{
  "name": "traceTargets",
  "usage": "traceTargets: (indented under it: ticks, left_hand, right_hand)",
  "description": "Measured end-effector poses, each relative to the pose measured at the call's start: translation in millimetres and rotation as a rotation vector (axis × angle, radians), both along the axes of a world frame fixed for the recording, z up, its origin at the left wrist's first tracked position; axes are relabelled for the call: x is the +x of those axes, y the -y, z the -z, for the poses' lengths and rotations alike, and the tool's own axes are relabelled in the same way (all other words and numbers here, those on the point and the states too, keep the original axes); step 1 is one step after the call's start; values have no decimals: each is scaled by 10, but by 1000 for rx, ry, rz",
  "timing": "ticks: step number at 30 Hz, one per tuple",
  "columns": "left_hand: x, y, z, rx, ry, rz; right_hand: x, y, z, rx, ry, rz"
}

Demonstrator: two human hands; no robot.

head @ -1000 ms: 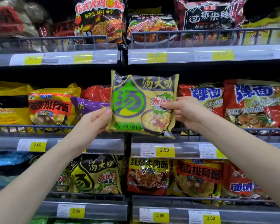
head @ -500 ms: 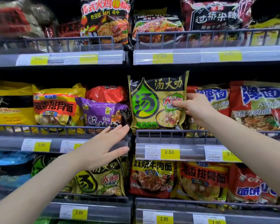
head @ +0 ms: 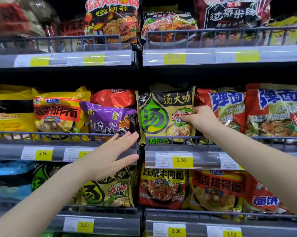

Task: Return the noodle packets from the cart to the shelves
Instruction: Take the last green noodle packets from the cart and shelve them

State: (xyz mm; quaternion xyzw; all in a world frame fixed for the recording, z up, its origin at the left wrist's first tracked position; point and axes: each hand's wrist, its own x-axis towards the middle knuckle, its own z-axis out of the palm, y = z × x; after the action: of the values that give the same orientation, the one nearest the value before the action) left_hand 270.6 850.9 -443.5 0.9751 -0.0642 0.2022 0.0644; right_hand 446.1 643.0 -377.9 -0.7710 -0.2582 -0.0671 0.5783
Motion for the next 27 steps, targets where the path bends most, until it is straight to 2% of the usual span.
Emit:
traceTargets:
  ticks: [7, 13, 16, 20, 24, 27]
  left_hand:
    - [7, -13, 13, -28, 11, 1]
    - [13, -21, 21, -38, 24, 17]
    - [28, -36, 30, -36, 48, 21]
    - [39, -24, 91, -28, 78, 29]
    - [12, -12, 124, 39, 95, 5]
    - [-25, 10, 79, 65, 54, -30]
  right_hand:
    - [-37, -32, -7, -255, 242, 189]
    - [-126, -4, 69, -338, 480, 321]
    - [-206, 31, 99, -388, 559, 294]
    - [-307, 63, 179, -616, 865, 263]
    - [-318, 69, 276, -854, 940, 65]
    - [-275, 122, 352, -961, 976, 78]
